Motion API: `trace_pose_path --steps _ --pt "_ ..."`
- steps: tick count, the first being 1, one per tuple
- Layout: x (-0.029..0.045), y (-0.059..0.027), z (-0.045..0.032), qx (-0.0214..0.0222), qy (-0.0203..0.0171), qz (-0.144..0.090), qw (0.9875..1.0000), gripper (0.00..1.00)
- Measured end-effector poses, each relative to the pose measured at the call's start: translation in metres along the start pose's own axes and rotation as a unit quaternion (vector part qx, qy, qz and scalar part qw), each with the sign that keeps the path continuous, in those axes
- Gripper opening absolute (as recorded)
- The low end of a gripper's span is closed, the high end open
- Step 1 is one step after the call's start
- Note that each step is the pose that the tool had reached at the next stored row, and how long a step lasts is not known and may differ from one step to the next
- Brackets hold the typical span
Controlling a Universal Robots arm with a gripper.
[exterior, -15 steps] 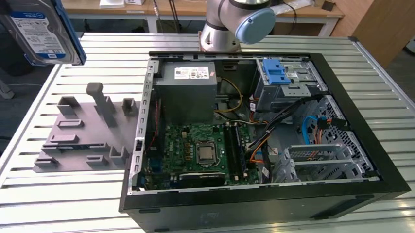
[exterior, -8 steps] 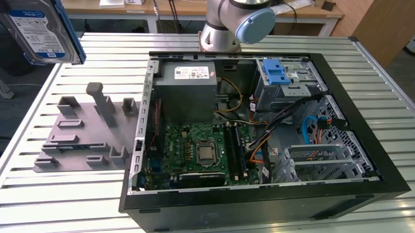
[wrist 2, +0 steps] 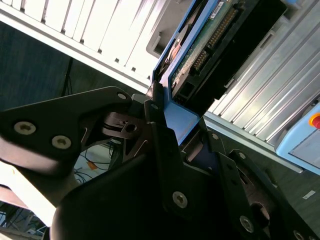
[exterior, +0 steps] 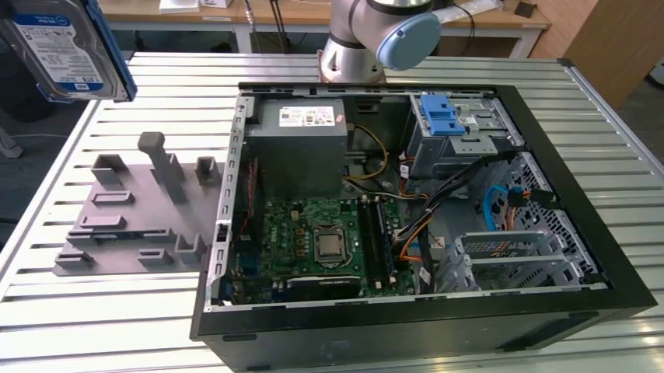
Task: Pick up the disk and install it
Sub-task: 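Pick up the disk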
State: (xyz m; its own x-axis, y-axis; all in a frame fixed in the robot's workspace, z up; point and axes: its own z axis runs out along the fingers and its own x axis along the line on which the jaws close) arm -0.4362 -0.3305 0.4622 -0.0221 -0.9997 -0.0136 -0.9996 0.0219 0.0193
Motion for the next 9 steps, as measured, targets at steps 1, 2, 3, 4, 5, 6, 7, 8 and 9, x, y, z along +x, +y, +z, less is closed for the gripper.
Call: trace_pose_path --steps 1,2,3,4,5,6,7,8,9 --pt "0.0000 0.0000 -0.0002 0.0000 0.0000 0.000 1.0000 0.37" --pt "0.0000 0.0000 -0.0004 0.0000 0.0000 0.000 1.0000 0.37" --pt "0.0000 0.0000 -0.0006 0.0000 0.0000 0.000 1.0000 0.37" --pt "0.0000 0.0000 -0.0009 0.0000 -0.0001 0.000 1.0000 0.37" --pt "0.0000 0.0000 -0.0013 0.0000 -0.0001 0.000 1.0000 0.37" --pt "0.0000 0.0000 -0.0015 0.0000 -0.0001 0.000 1.0000 0.37" --pt "0.0000 0.0000 -0.0016 0.0000 -0.0001 0.000 1.0000 0.37" --pt "0.0000 0.0001 -0.0019 0.0000 -0.0001 0.000 1.0000 0.37" --pt "0.0000 0.0001 -0.0021 0.0000 -0.0001 0.000 1.0000 0.37"
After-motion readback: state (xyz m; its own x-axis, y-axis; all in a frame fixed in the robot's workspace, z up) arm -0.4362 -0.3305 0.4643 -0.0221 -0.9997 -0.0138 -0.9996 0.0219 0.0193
